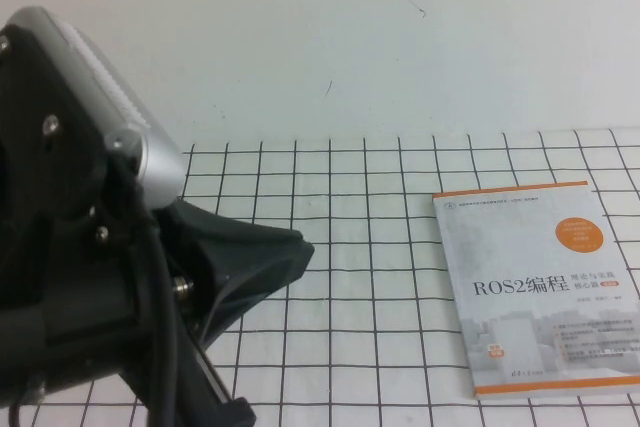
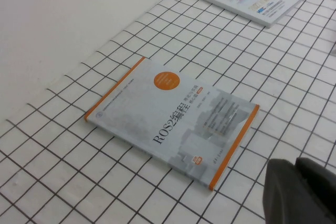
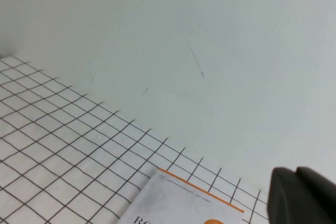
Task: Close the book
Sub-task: 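Close the open booklet and leave it lying on the table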
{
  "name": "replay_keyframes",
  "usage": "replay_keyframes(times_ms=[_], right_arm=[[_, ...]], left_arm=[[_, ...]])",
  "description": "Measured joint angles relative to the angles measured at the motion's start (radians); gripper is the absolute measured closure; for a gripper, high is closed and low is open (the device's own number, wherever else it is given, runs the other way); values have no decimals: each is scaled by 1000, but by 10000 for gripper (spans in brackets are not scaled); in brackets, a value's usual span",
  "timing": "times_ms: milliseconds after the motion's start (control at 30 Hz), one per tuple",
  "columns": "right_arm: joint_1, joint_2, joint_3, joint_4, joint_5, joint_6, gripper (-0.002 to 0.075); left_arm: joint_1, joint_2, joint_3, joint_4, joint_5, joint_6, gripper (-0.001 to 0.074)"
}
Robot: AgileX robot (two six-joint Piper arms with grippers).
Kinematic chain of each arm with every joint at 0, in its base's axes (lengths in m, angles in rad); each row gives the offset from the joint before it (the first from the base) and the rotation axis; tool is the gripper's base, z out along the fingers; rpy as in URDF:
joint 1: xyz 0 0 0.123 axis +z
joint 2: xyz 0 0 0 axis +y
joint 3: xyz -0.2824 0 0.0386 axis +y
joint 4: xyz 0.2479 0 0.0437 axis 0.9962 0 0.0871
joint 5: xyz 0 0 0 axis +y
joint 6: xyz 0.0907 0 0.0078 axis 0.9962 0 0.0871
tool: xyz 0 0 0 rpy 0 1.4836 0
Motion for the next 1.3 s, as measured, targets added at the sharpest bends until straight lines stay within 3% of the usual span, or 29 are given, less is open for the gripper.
replay_keyframes(times_ms=[367, 600, 867, 1067, 1167, 1300], right_arm=[[0, 0, 14, 0, 8, 0, 729], [0, 0, 14, 0, 22, 2, 729], [0, 0, 14, 0, 30, 2, 729], [0, 0, 14, 0, 30, 2, 729], [0, 0, 14, 0, 30, 2, 729], [0, 0, 14, 0, 30, 2, 729]], left_arm=[[0, -13, 29, 15, 7, 21, 738], [0, -11, 29, 193, 18, 23, 738], [0, -14, 29, 242, 44, 25, 738], [2, -68, 36, 424, 2, -129, 738], [55, -125, 86, 444, -27, -173, 738], [220, -220, 222, 383, -146, -189, 738]])
